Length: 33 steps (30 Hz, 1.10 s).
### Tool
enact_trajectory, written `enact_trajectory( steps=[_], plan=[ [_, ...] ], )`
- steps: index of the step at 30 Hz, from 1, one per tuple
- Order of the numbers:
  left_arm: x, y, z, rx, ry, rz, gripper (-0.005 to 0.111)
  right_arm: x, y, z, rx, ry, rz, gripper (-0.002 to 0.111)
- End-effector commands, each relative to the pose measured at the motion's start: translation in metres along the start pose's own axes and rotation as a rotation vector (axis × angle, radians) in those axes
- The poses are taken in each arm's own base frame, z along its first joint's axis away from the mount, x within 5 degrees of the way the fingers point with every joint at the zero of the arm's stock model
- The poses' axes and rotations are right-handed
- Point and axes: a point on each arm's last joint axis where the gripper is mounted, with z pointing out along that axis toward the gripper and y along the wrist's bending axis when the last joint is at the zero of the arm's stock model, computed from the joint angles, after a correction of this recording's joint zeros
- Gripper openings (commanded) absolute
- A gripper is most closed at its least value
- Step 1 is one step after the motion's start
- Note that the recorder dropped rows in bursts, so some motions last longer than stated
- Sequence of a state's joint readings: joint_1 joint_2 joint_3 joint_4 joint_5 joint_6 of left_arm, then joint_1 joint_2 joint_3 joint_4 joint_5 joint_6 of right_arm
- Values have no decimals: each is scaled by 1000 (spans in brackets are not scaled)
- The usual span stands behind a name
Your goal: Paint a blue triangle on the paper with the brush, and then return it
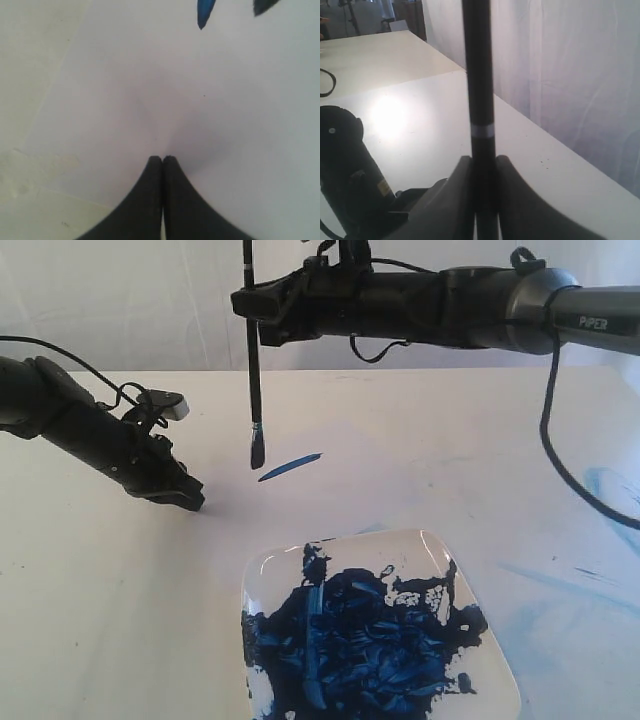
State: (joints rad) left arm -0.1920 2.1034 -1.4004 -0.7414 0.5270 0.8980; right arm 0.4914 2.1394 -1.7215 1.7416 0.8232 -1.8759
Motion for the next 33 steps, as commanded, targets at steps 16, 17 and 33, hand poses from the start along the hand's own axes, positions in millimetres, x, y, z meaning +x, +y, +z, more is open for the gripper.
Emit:
enact_trajectory(
  steps=[16,17,33],
  plan=[
    [-1,-3,0,24,2,-12,0,-45,52,7,657,117,52,0],
    [-1,-3,0,24,2,-12,0,-45,51,5,676,101,105,0],
    [-1,-4,0,31,4,-13,0,-14,60,-53,1041,-264,441,0]
  ],
)
